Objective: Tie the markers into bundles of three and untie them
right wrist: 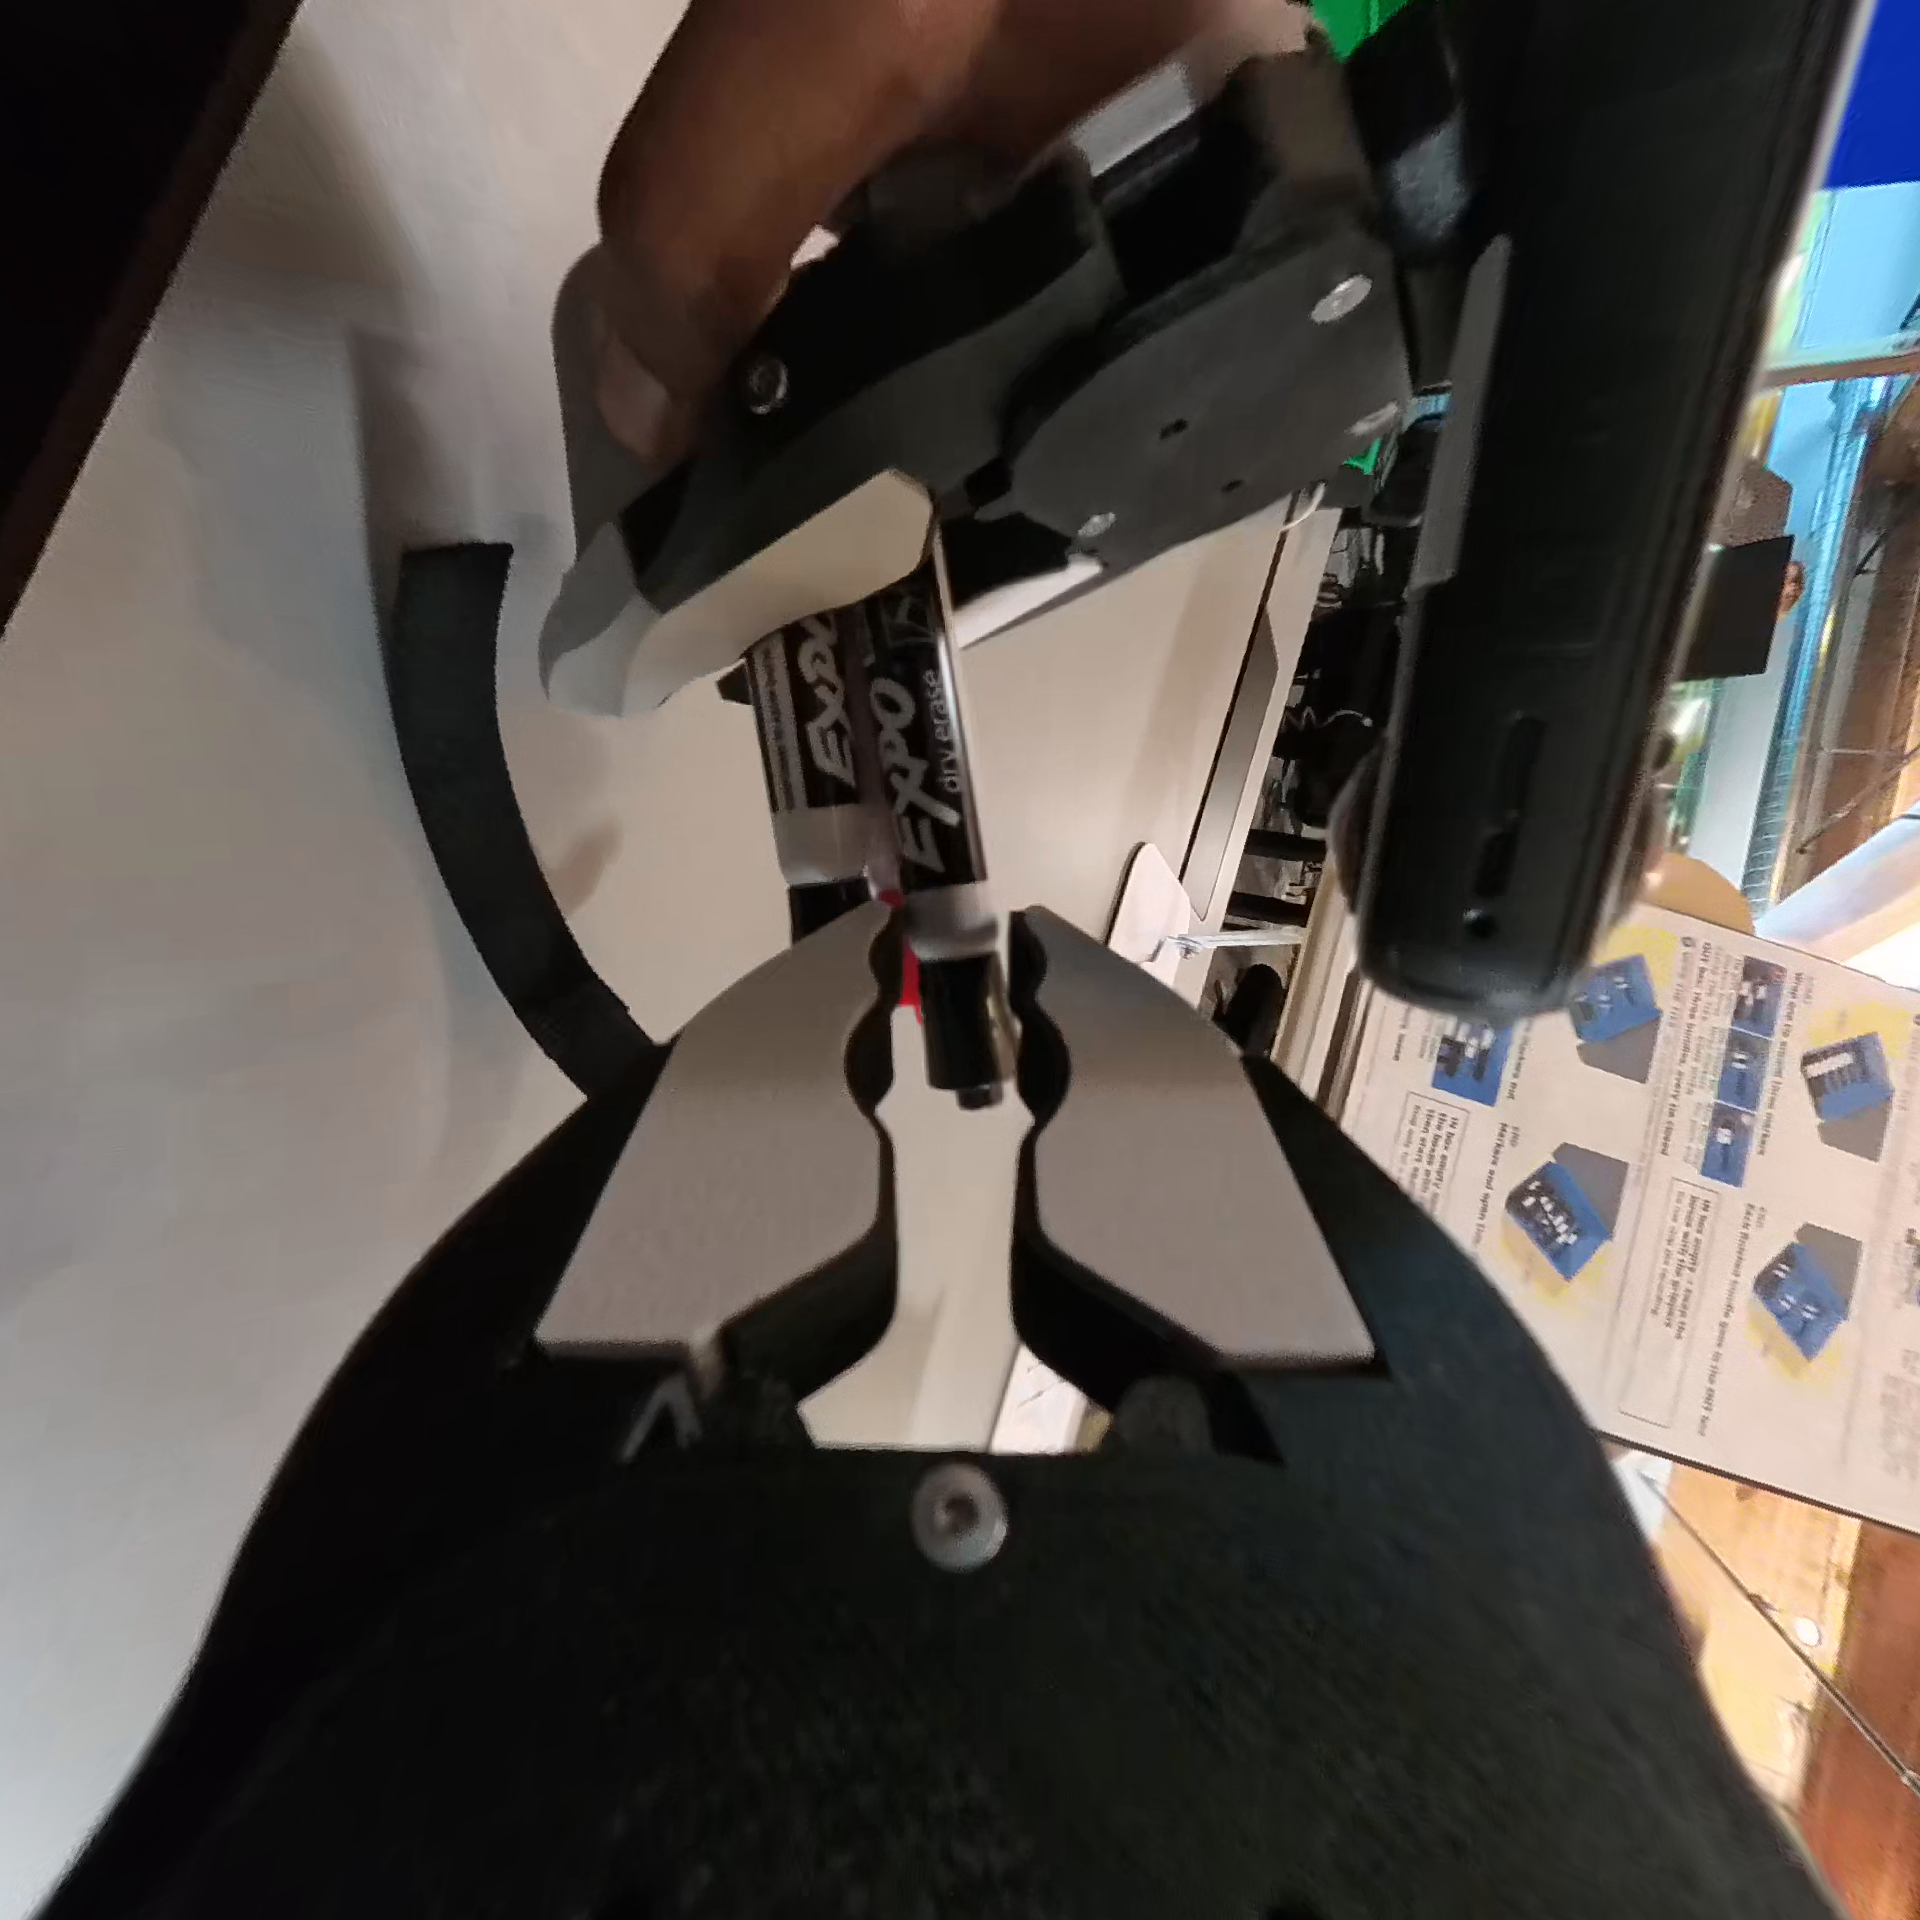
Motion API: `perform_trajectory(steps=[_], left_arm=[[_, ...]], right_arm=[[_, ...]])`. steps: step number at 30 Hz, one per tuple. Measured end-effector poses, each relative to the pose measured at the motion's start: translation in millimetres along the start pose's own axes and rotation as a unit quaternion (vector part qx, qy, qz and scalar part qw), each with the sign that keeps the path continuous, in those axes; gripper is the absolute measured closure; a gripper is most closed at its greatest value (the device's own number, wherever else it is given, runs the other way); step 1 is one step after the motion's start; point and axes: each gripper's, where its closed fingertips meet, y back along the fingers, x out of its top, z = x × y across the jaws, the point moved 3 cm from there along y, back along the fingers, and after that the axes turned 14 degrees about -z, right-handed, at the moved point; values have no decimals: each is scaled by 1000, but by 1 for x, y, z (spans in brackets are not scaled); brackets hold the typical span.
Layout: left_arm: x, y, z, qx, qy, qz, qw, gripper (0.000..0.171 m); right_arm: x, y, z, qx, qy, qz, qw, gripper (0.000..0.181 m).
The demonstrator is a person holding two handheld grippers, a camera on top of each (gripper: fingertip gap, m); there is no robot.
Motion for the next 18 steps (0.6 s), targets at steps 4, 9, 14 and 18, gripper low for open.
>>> perform_trajectory(steps=[4, 9, 14, 18], left_arm=[[-4, -2, -4, -13, 11, -14, 1000, 128], [-3, -4, -8, -19, 13, -25, 999, 127], [-7, -8, -13, -49, 6, -100, 994, 129], [-18, -13, -16, -75, -42, -191, 978, 128]], right_arm=[[-6, 2, 3, 21, -58, 15, 998, 153], [-27, 4, 15, 6, -170, 25, 985, 154], [-53, 5, 18, 18, -458, 106, 883, 166], [-58, -5, -1, 117, -667, 182, 713, 161]])
